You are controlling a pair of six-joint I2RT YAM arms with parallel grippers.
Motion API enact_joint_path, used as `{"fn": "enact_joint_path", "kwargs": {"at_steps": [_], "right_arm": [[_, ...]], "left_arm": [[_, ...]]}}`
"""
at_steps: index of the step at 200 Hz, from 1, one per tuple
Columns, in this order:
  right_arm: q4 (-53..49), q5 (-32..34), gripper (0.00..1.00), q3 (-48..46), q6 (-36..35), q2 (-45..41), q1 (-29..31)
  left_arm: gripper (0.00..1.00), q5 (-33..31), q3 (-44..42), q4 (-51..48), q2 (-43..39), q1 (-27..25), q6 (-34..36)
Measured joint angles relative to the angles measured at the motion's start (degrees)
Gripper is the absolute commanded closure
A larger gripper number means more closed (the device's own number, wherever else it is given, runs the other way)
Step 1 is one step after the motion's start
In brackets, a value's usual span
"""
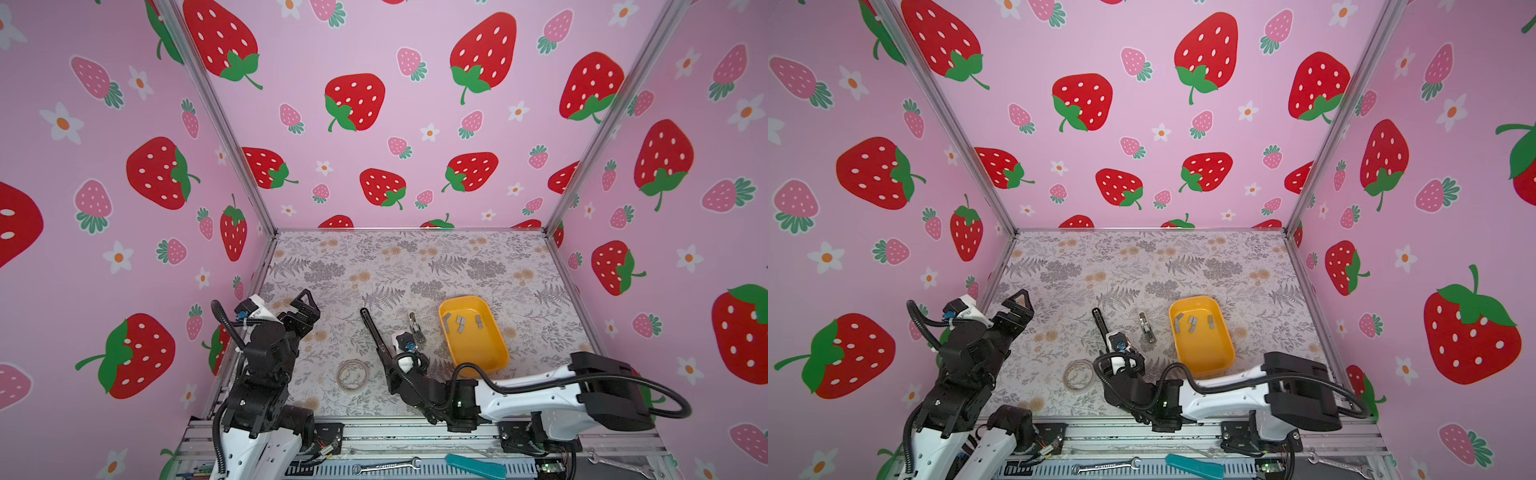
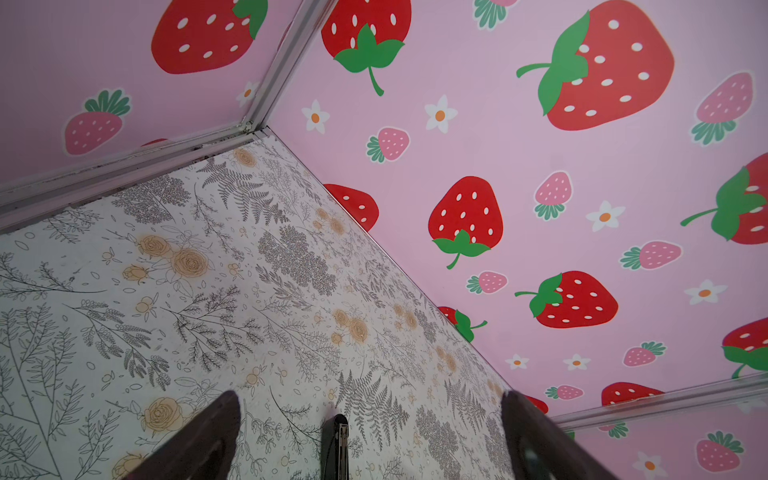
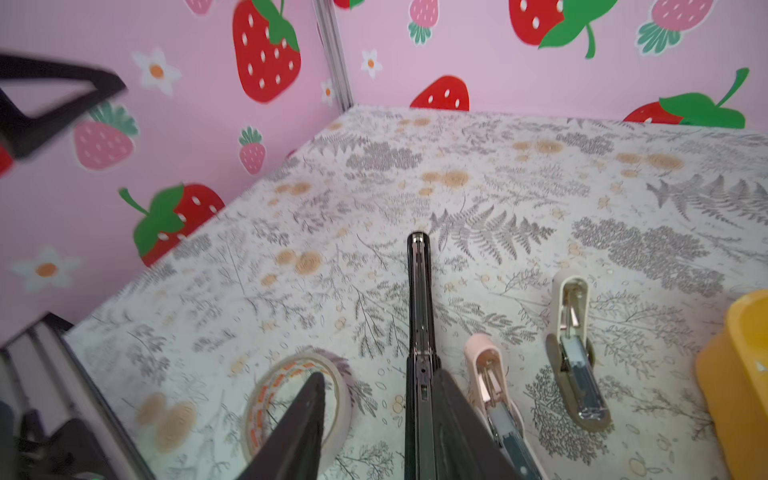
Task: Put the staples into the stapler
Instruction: 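Release the stapler and move the right gripper over the yellow tray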
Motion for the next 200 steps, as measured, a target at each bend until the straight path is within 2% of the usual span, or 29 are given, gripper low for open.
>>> {"fn": "enact_joint_path", "kwargs": {"at_steps": [29, 42, 58, 87, 116, 154, 200], "right_arm": [[-9.11, -0.46, 0.6, 0.92, -1.2, -11.23, -2.01], [-14.62, -1.18, 0.61, 1.79, -1.62, -14.38, -5.73], [-20.9, -4.09, 0.61, 2.03, -2.69, -17.25, -14.51], [-26.58, -11.28, 0.63, -0.26, -5.11, -20.06, -31.76], [-29.14, -18.73, 0.69, -2.8, -6.95, -19.54, -42.53], [-29.0, -25.35, 0.7, -5.33, -7.48, -16.09, -47.54], [-27.85, -26.25, 0.76, -5.33, -8.0, -9.14, -49.59]], "left_arm": [[0.01, 4.2, 0.15, -1.84, -0.92, 0.04, -0.17], [0.01, 7.96, -0.55, -1.09, -2.21, 0.04, 0.76], [0.01, 12.81, -3.06, 0.74, -4.24, 0.04, 4.15], [0.01, 15.43, -7.32, 2.29, -3.96, 0.04, 8.94], [0.01, 16.02, -13.84, 5.73, 0.63, 0.04, 12.0], [0.01, 14.34, -18.56, 10.97, 6.51, 0.04, 15.12], [0.01, 9.68, -25.92, 19.58, 7.48, 0.04, 17.62]]}}
